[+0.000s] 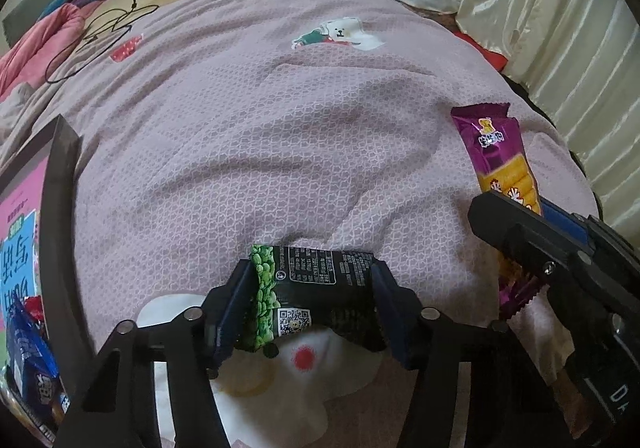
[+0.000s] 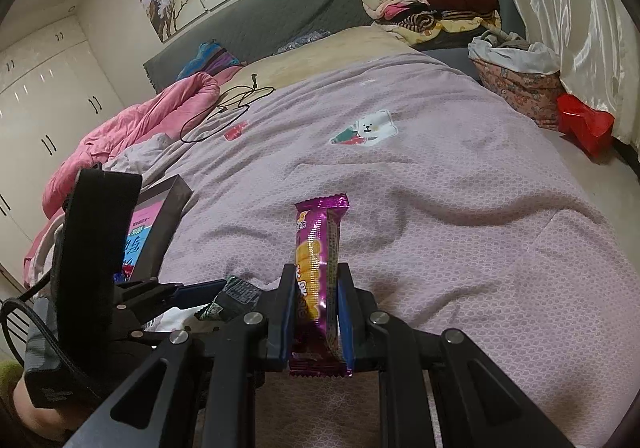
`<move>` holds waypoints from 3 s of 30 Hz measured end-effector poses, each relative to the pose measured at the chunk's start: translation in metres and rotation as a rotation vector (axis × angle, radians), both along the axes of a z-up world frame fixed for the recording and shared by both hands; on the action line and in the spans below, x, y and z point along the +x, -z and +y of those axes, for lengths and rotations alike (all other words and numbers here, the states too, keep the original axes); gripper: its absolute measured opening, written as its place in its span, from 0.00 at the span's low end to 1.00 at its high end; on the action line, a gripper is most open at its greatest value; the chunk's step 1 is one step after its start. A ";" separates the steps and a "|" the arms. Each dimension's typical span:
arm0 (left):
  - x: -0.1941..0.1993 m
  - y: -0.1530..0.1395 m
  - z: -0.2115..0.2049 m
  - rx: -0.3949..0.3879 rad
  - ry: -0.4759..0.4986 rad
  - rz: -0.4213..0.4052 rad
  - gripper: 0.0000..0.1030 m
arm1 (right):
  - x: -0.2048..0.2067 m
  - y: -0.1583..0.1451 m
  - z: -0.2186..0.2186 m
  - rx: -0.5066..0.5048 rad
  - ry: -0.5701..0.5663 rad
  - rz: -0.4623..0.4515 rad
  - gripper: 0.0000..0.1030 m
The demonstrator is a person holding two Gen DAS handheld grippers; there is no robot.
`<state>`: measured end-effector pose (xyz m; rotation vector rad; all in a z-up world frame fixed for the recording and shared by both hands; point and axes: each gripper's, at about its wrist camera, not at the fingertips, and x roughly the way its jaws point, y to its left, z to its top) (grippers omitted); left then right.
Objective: Organize snacks
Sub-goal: 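Carry the pea snack bag and wafer pack over the pink tray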
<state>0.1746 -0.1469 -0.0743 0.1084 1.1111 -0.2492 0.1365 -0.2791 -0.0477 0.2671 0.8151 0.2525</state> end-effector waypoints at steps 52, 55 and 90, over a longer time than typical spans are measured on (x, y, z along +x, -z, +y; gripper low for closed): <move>-0.122 -0.106 0.208 -0.140 -0.245 -0.181 0.50 | -0.064 -0.068 0.164 -0.038 -0.328 -0.197 0.18; -0.130 -0.109 0.227 -0.145 -0.279 -0.191 0.50 | -0.067 -0.071 0.173 -0.032 -0.344 -0.196 0.18; -0.173 -0.125 0.347 -0.162 -0.546 -0.276 0.50 | -0.093 -0.092 0.248 -0.027 -0.516 -0.220 0.18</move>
